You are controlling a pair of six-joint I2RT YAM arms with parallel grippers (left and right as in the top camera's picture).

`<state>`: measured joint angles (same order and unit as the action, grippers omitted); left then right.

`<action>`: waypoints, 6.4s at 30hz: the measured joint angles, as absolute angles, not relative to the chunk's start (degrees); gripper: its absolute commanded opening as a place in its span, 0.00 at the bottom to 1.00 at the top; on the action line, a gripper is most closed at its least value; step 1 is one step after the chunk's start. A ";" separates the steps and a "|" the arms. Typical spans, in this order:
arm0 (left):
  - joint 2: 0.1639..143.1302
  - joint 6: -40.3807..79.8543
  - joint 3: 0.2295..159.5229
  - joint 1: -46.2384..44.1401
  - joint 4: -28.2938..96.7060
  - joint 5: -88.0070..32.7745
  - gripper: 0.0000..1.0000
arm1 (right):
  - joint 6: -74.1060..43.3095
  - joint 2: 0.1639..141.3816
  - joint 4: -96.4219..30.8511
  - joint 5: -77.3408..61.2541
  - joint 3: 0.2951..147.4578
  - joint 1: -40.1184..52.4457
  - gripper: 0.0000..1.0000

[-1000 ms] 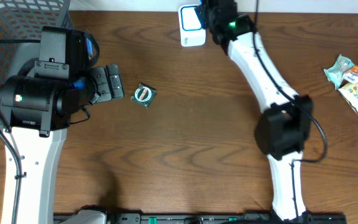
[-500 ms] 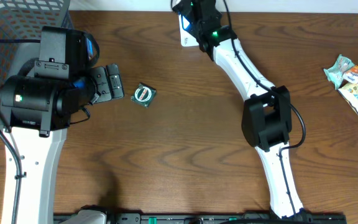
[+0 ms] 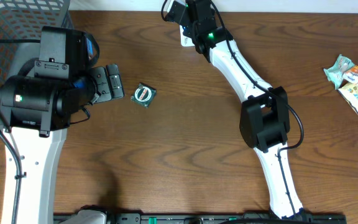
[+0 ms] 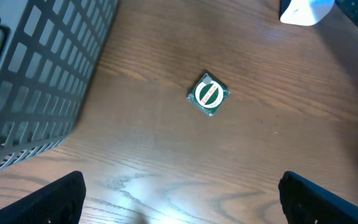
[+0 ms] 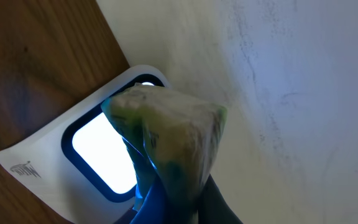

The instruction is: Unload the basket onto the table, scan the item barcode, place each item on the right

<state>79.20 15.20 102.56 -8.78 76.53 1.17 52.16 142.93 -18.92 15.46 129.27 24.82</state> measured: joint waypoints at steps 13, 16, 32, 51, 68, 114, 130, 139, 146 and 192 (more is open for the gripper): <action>79.20 15.20 102.56 -8.78 76.53 1.17 0.98 | 35.97 141.67 -20.23 15.62 129.27 22.35 0.01; 79.20 15.20 102.56 -8.78 76.55 1.17 0.98 | 28.38 139.02 -25.17 16.97 129.27 18.76 0.01; 79.20 15.20 102.56 -8.78 76.53 1.19 0.98 | -15.27 130.78 -61.04 24.12 130.37 -16.84 0.02; 79.20 15.20 102.56 -8.78 76.55 1.17 0.98 | -19.25 130.78 -56.66 18.33 119.61 -34.26 0.10; 79.20 15.20 102.56 -8.78 76.53 1.17 0.98 | -17.17 130.10 -55.90 9.08 117.97 -33.85 0.99; 79.20 15.20 102.56 -8.78 76.53 1.17 0.97 | -16.62 138.98 -34.76 -14.17 118.02 39.55 0.74; 79.20 15.20 102.56 -8.78 76.55 1.17 0.98 | -43.59 139.90 -40.53 5.45 117.99 44.29 0.77; 79.20 15.20 102.56 -8.78 76.55 1.17 0.98 | -47.81 141.10 -39.31 7.35 117.99 46.81 0.79; 79.20 15.20 102.56 -8.78 76.55 1.17 0.98 | -48.34 141.84 -40.73 8.91 118.04 47.81 0.71; 79.20 15.20 102.56 -8.78 76.55 1.17 0.98 | 2.96 133.64 -68.69 -5.80 113.47 31.05 0.65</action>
<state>79.20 15.20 102.56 -8.78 76.55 1.17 2.96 133.64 -68.69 -5.80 113.47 31.05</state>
